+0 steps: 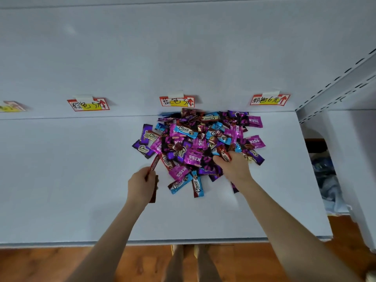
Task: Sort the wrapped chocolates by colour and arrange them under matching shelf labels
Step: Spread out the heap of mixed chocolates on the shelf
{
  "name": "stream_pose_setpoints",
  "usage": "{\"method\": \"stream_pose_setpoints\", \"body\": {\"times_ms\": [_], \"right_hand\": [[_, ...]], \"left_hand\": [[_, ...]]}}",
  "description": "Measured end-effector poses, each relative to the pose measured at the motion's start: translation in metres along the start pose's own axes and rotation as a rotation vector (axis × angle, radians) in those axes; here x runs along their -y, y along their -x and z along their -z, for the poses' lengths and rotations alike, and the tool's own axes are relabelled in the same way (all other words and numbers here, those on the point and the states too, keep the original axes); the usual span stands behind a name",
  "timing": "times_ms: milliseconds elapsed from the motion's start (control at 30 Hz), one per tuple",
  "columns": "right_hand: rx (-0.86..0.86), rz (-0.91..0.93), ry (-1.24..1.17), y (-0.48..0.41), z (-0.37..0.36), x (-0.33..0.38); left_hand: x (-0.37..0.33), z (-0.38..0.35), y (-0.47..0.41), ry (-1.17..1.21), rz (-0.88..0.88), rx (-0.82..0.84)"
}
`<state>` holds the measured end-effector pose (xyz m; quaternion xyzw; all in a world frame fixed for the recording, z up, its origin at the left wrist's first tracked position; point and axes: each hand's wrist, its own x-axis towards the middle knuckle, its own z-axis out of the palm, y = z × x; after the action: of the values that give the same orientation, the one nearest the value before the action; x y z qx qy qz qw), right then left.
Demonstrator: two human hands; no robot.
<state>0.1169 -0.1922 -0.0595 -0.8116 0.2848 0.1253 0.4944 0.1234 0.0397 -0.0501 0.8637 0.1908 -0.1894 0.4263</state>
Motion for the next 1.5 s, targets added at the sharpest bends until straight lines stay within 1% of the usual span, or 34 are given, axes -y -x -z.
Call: {"method": "stream_pose_setpoints", "body": {"times_ms": [133,267,500,600,667,700,800,833,900,967,1033,1100,1200,1333,1500], "right_hand": [[0.072,-0.044,-0.217,0.016,0.014,-0.003],[0.098,-0.069,-0.464,0.029,0.032,-0.010],[-0.055,-0.090,-0.503,0.037,0.047,-0.026],[-0.091,-0.099,-0.387,0.036,0.048,-0.030],[-0.075,-0.063,-0.293,0.036,0.044,-0.031],[-0.076,-0.040,-0.253,0.035,0.040,-0.030],[-0.084,0.006,-0.114,0.032,0.027,-0.026],[-0.074,0.008,-0.072,0.031,0.024,-0.025],[-0.062,0.007,-0.037,0.030,0.019,-0.024],[-0.078,0.011,-0.042,0.031,0.018,-0.024],[-0.107,0.020,-0.043,0.032,0.020,-0.025],[-0.131,0.032,-0.043,0.034,0.024,-0.027],[-0.168,0.034,-0.008,0.032,0.033,-0.030],[-0.184,0.060,0.000,0.030,0.041,-0.029],[-0.132,0.109,-0.023,0.029,0.043,-0.020]], "left_hand": [[-0.009,-0.009,-0.009,0.011,0.007,0.017],[-0.019,-0.020,-0.019,-0.078,0.009,0.013],[-0.027,-0.016,-0.038,-0.193,0.005,-0.064],[-0.027,-0.010,-0.036,-0.165,-0.082,-0.062],[-0.023,-0.005,-0.032,-0.120,-0.088,-0.032],[-0.020,-0.003,-0.030,-0.087,-0.058,-0.005],[-0.013,0.003,-0.025,0.064,0.158,0.090],[-0.011,0.003,-0.025,0.070,0.199,0.104],[-0.012,0.000,-0.026,-0.026,0.187,0.086],[-0.018,-0.007,-0.029,-0.194,0.126,0.032],[-0.025,-0.016,-0.032,-0.335,0.105,-0.011],[-0.031,-0.024,-0.035,-0.393,0.116,-0.024],[-0.036,-0.030,-0.039,-0.433,0.127,-0.001],[-0.035,-0.030,-0.044,-0.309,0.123,0.024],[-0.027,-0.021,-0.028,-0.086,0.118,0.044]]}}
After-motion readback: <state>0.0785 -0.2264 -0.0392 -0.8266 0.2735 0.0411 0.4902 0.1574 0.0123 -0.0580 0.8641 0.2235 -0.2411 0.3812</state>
